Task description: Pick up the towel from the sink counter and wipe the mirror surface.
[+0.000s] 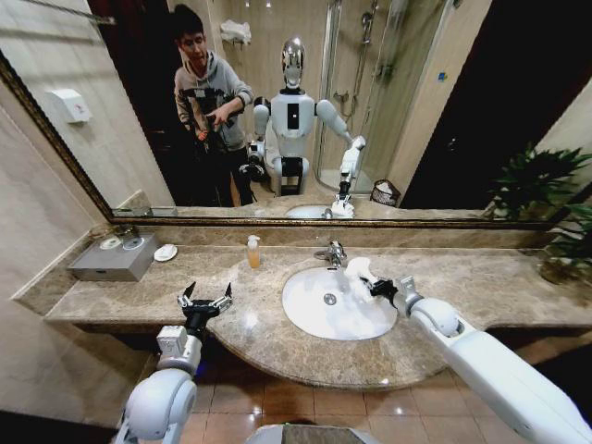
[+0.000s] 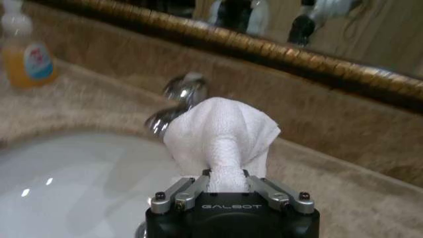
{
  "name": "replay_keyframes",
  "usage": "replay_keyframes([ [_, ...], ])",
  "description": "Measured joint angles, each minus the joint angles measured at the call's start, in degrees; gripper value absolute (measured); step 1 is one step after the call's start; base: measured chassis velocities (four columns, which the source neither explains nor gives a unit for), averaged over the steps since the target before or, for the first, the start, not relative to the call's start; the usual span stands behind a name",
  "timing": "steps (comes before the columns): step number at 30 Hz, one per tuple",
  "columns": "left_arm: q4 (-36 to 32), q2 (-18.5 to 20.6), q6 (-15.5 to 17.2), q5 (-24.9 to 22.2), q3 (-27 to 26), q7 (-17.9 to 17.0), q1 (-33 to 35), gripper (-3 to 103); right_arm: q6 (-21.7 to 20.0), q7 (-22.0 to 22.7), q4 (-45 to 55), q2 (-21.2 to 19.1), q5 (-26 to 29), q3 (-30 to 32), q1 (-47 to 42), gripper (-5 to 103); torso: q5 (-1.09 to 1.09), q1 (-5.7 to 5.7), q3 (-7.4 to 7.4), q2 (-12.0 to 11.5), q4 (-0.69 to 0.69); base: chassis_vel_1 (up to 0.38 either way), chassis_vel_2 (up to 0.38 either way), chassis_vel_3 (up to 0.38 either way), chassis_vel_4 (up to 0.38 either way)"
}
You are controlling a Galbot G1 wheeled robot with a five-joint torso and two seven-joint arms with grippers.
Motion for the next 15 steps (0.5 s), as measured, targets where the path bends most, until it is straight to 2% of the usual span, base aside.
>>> replay_keyframes([
  [4, 0.0, 0.0, 0.0, 0.0, -0.01, 0.0, 0.0, 100, 0.0, 0.38, 0.37, 0.01, -0.84, 4.19, -0.88, 13, -0.01, 0.0, 0.0, 0.0, 0.01, 0.0, 0.0, 0.0, 0.0],
  [9, 0.0, 0.0, 0.0, 0.0, 0.0, 0.0, 0.0, 100, -0.05, 0.03, 1.0, -1.91, -4.14, 12.98, -4.71, 13, 0.0, 0.0, 0.0, 0.0, -0.02, 0.0, 0.0, 0.0, 0.0],
  [11, 0.0, 0.0, 0.0, 0.0, 0.0, 0.0, 0.0, 100, -0.17, -1.2, 2.2, -3.47, -5.7, 18.33, -8.33, 13, -0.03, 0.0, 0.0, 0.0, -0.03, 0.0, 0.0, 0.0, 0.0],
  [12, 0.0, 0.0, 0.0, 0.0, 0.0, 0.0, 0.0, 100, -0.17, -1.2, 2.2, -3.47, -5.7, 18.33, -8.33, 13, -0.03, 0.0, 0.0, 0.0, -0.03, 0.0, 0.0, 0.0, 0.0],
  [15, 0.0, 0.0, 0.0, 0.0, 0.0, 0.0, 0.0, 100, -0.74, -4.0, 2.77, -4.79, -8.16, 23.4, -12.37, 13, 0.01, 0.0, 0.0, 0.0, -0.02, 0.0, 0.0, 0.0, 0.0],
])
